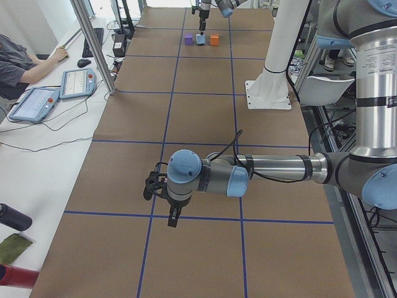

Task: Place blue block between orange and purple blocks
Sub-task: 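Set the cube between the purple and orange cubes and release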

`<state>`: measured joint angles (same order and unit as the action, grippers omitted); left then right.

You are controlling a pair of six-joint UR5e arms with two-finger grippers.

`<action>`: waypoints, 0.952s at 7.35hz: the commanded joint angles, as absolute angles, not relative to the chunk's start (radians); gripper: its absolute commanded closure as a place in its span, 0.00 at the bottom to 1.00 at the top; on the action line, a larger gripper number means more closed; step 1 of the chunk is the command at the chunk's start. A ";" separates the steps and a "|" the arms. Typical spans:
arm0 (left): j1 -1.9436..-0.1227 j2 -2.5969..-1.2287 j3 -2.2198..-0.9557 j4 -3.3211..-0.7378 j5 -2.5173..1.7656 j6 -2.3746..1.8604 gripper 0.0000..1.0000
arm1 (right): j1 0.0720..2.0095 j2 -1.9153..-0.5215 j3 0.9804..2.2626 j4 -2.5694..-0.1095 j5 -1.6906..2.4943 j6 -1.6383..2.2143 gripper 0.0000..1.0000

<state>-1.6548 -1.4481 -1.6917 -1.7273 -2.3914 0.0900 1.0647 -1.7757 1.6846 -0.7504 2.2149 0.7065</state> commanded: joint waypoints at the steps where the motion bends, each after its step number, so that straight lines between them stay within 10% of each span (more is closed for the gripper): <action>1: -1.654 -1.448 -1.690 -1.727 -2.391 0.090 0.00 | 1.156 -1.770 1.824 -1.018 2.252 0.555 0.00; 7: -1.651 -1.450 -1.668 -1.726 -2.390 0.100 0.00 | 1.514 -1.801 1.882 -1.511 2.339 -0.054 0.00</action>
